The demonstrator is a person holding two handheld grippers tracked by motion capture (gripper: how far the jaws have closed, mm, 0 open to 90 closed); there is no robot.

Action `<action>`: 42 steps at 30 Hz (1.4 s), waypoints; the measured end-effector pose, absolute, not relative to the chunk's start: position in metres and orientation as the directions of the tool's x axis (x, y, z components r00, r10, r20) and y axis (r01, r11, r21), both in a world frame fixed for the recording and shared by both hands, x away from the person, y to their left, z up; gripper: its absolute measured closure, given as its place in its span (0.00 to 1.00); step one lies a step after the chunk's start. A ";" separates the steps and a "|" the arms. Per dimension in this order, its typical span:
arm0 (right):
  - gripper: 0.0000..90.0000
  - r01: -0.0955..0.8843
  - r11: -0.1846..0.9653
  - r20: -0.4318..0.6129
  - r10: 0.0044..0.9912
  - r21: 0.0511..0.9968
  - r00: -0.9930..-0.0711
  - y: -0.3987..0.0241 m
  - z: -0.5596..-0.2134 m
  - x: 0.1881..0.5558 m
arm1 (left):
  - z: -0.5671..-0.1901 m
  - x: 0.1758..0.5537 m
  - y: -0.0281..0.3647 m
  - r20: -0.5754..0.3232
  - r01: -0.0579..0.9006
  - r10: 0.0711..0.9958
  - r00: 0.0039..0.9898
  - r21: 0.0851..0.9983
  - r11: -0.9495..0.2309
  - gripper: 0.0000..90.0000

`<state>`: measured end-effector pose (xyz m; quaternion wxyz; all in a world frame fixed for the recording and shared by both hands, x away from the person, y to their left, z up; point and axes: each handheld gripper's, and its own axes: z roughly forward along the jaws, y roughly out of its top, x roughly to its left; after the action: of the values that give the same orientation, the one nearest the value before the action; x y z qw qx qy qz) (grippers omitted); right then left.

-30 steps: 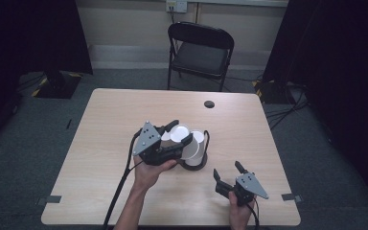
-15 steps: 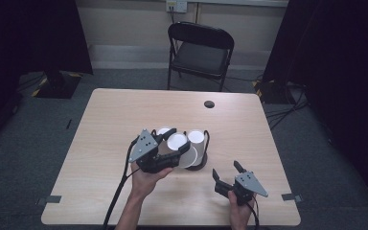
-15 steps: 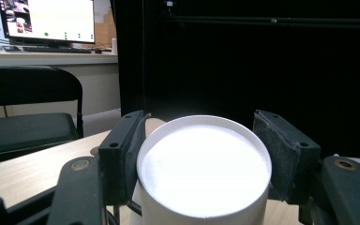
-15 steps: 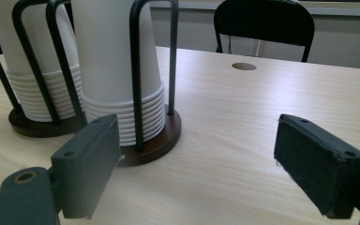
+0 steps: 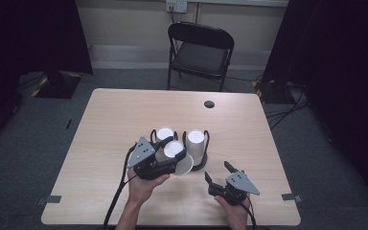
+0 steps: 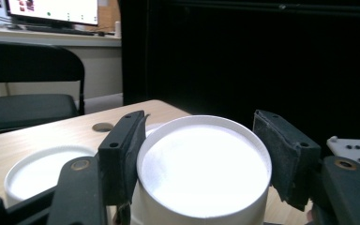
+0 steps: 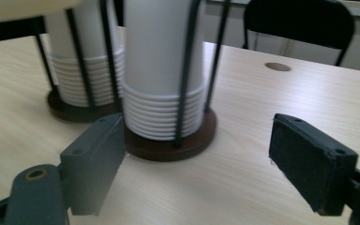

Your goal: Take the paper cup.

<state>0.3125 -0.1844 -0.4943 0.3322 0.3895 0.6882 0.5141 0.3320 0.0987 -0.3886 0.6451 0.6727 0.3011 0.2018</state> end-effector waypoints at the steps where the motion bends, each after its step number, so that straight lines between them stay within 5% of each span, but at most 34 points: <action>1: 0.22 0.194 0.170 -0.055 0.872 0.966 -0.486 -0.182 -0.494 0.312 | -0.390 0.331 0.099 -0.121 0.151 0.664 0.738 0.988 0.012 0.40; 25: 0.62 0.025 0.188 -0.121 0.721 0.982 -0.683 -0.136 -0.495 0.289 | -0.416 0.326 0.124 -0.364 0.336 0.559 0.745 0.929 0.158 0.40; 42: 0.71 -0.093 0.139 -0.164 0.688 0.986 -0.707 -0.131 -0.496 0.286 | -0.428 0.328 0.120 -0.490 0.438 0.474 0.731 0.870 0.225 0.40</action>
<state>0.2859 -0.1309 -0.4959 0.3154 0.2171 0.6856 0.6191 0.3279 0.1202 -0.4281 0.6916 0.6223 0.3663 0.0131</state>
